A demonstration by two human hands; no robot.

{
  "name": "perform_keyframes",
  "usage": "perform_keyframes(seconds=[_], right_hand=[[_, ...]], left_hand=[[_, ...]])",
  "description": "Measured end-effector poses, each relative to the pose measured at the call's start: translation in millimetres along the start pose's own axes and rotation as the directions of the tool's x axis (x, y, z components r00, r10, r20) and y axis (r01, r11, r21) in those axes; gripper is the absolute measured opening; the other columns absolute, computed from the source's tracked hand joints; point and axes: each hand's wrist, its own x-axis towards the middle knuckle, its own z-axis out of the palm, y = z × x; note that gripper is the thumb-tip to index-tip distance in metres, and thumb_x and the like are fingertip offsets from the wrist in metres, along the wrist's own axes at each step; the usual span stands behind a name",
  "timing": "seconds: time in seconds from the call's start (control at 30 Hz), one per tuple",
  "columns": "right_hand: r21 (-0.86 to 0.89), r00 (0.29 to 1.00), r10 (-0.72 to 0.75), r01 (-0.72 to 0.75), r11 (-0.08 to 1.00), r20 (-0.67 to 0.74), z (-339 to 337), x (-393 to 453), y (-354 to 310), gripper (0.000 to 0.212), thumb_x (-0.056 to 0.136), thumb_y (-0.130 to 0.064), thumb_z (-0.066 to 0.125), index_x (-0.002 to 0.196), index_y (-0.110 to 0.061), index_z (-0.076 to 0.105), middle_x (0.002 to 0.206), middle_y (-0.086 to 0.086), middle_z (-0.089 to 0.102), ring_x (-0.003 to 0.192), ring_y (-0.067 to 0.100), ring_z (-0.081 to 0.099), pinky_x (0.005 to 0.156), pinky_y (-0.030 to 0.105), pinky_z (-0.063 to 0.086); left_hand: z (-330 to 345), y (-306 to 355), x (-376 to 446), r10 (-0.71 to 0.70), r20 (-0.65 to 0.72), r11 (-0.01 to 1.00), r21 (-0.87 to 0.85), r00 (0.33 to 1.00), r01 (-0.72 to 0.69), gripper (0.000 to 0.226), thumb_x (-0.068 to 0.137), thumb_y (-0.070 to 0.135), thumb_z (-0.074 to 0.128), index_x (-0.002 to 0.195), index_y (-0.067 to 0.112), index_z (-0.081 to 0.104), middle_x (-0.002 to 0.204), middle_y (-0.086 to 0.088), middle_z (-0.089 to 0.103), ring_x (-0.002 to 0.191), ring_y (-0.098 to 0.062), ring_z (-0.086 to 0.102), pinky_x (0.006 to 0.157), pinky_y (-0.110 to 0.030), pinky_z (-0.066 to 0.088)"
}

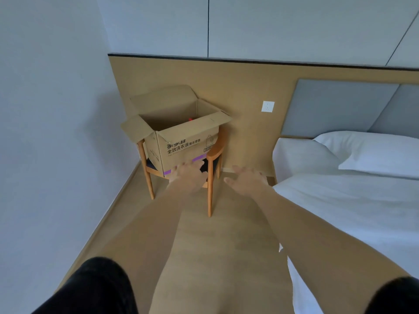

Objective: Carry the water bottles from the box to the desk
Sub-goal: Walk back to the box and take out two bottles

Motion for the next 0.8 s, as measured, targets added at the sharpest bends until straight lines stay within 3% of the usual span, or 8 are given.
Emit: perform_keyframes(seconds=[0.27,0.43,0.53,0.7,0.8], right_hand=[[0.016,1.000,0.007,-0.007,1.000,0.003,-32,101,32,0.051,0.100,-0.056,0.038,0.142,-0.029,0.045,0.137,0.008,0.056,0.129,0.032,0.048,0.108,0.049,0.034],[-0.012,0.999,0.032,-0.032,0.999,0.020,-48,157,44,0.057,0.100,-0.054,0.036,0.150,-0.027,0.036,0.149,0.010,0.047,0.137,0.033,0.042,0.113,0.052,0.032],[-0.018,0.999,0.048,-0.048,0.999,0.007,-55,203,50,0.062,0.099,-0.057,0.034,0.155,-0.030,0.028,0.155,0.010,0.041,0.141,0.033,0.038,0.116,0.053,0.029],[-0.008,0.995,0.094,-0.095,0.995,-0.027,-70,294,50,0.065,0.096,-0.063,0.035,0.154,-0.033,0.030,0.155,0.009,0.042,0.143,0.032,0.035,0.117,0.053,0.026],[-0.023,0.996,0.075,-0.076,0.997,-0.041,-85,352,43,0.067,0.096,-0.065,0.035,0.154,-0.032,0.029,0.152,0.011,0.044,0.142,0.033,0.036,0.117,0.054,0.026]], left_hand=[[-3,21,109,-0.016,-0.020,1.000,0.023,1.000,0.017,0.046,0.100,0.036,0.039,0.146,0.030,0.044,0.143,-0.007,0.052,0.129,-0.033,0.048,0.111,-0.049,0.039],[-7,23,177,0.046,-0.050,0.998,0.049,0.998,-0.044,0.038,0.095,0.038,0.036,0.128,0.028,0.052,0.128,-0.006,0.059,0.114,-0.031,0.056,0.095,-0.049,0.049],[-7,21,226,0.056,-0.028,0.995,0.080,0.998,-0.054,0.037,0.098,0.035,0.040,0.131,0.024,0.050,0.125,-0.007,0.056,0.113,-0.032,0.055,0.090,-0.051,0.047],[-16,9,313,0.057,-0.083,0.998,0.001,0.995,-0.057,0.044,0.102,0.040,0.036,0.142,0.025,0.048,0.139,-0.007,0.053,0.127,-0.033,0.049,0.105,-0.051,0.038],[-25,1,371,0.074,-0.044,0.997,-0.022,0.996,-0.075,0.047,0.102,0.036,0.044,0.146,0.021,0.045,0.146,-0.011,0.046,0.133,-0.034,0.045,0.110,-0.050,0.038]])
